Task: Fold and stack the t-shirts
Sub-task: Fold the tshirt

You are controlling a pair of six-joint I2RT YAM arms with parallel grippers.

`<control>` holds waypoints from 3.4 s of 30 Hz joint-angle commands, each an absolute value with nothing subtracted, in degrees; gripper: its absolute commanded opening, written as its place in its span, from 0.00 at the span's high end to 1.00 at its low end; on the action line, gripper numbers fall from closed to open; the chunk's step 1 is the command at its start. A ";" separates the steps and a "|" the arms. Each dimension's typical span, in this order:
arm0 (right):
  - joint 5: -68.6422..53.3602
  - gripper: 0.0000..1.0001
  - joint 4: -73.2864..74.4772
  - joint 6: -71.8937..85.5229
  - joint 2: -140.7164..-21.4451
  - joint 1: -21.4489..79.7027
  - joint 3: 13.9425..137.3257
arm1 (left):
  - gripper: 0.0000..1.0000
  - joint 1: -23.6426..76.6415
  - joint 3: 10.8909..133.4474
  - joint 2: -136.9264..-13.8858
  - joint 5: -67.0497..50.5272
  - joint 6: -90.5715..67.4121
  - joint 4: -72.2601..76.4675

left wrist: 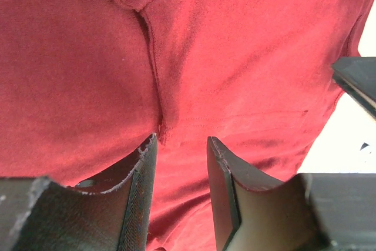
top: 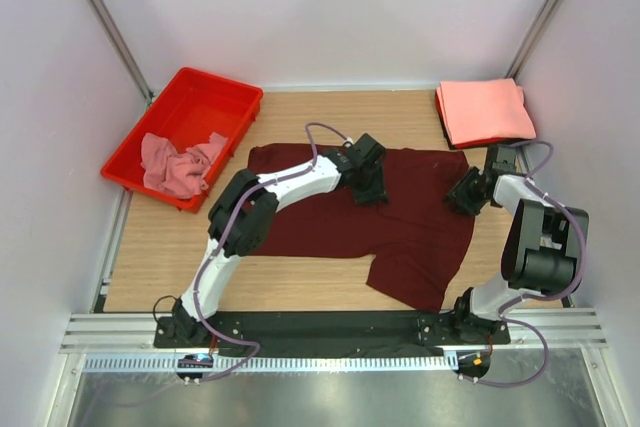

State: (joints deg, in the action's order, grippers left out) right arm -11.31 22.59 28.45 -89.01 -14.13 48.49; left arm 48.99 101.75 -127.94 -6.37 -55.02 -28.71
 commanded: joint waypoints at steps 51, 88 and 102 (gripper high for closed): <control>-14.33 0.46 15.73 28.04 -104.05 -18.37 70.04 | 0.56 18.72 104.86 -124.98 2.99 -38.67 -41.92; -7.02 0.76 33.32 29.53 -101.78 -16.71 76.56 | 0.67 17.23 112.84 -124.61 8.00 -30.15 -42.45; -6.07 0.87 23.82 27.78 -107.57 -12.30 72.16 | 0.93 15.12 110.56 -124.80 15.20 -33.21 -49.12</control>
State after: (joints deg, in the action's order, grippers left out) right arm -7.64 26.72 28.67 -106.15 -11.92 73.19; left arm 16.86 110.32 -125.51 11.57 -31.35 -45.89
